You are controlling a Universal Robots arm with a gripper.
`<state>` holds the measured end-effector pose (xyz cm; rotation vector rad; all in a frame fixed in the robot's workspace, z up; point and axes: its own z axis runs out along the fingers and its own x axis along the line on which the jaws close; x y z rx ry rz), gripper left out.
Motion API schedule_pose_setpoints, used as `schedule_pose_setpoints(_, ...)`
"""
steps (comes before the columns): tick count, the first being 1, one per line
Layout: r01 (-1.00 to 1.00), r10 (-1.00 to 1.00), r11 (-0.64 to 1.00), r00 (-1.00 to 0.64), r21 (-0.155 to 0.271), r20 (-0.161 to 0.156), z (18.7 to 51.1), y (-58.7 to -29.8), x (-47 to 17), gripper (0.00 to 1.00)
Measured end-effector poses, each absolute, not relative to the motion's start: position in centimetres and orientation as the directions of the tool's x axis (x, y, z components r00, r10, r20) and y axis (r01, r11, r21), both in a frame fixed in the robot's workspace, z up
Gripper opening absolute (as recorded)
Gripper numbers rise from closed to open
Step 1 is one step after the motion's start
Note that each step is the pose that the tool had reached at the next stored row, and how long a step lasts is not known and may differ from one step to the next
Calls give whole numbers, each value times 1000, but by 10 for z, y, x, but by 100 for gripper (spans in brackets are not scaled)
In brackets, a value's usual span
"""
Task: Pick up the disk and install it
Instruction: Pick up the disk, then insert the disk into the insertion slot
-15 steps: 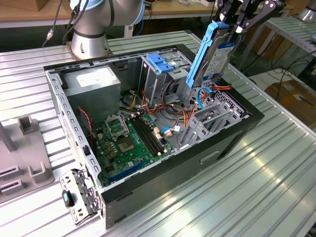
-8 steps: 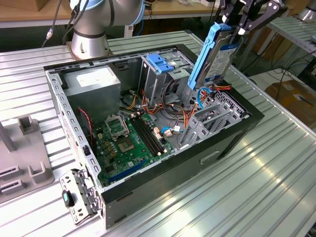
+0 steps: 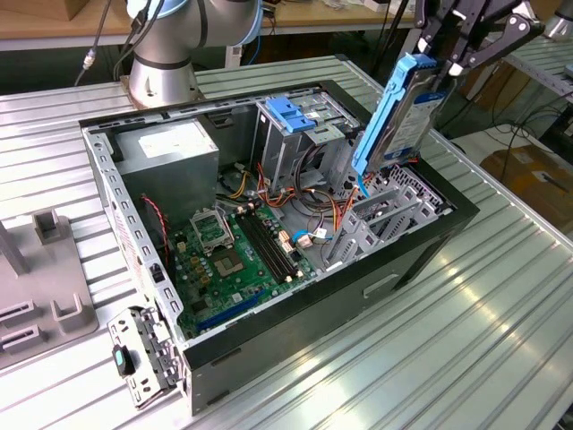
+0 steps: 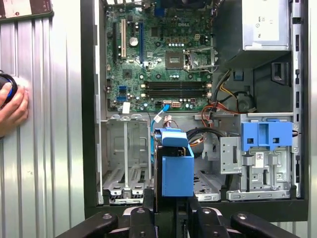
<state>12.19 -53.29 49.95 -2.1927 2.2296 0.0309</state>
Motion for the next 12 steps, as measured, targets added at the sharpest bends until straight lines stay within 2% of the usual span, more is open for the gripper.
schedule_pose_setpoints(12, -1000, -1000, 17, -17, 4, -24, 494, -557, 122, 35)
